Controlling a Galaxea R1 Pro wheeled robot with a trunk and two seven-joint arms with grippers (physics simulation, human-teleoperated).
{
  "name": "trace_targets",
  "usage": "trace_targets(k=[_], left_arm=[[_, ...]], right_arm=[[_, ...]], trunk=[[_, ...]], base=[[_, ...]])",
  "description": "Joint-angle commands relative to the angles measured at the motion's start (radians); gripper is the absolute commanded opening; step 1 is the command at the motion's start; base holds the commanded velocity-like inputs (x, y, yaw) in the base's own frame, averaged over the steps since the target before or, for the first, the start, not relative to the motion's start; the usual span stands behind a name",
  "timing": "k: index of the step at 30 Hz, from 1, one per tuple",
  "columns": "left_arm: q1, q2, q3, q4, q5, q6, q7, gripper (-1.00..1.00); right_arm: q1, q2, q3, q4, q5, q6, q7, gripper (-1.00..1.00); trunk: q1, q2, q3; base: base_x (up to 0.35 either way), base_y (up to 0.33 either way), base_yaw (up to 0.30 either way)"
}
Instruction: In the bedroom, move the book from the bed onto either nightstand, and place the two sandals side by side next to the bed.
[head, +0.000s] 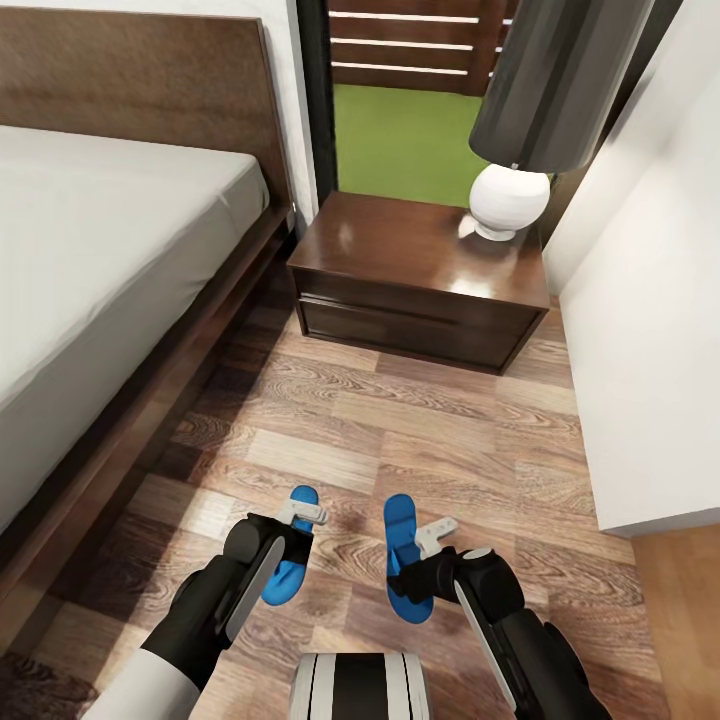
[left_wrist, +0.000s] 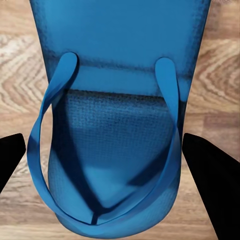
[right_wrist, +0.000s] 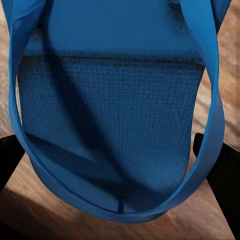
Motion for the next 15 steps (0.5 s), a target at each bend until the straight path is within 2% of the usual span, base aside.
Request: trace_targets(k=[1,15], left_arm=[[0.000,0.000,-0.001,-0.001,0.010,0.003,0.011,-1.00],[0.000,0.001,-0.001,-0.001,0.010,-0.015,0.012,-1.00]], right_arm=[[-0.001,0.000,0.000,-0.001,0.011,0.004,0.008,-1.00],[-0.001,0.000,0.000,-0.002,0.011,0.005,0.009,-1.00]], trunk=[[0.000,0.000,-0.001],[0.000,0.000,-0.014]], base=[[0.000,0.000,0.000],[0.000,0.000,0.051]])
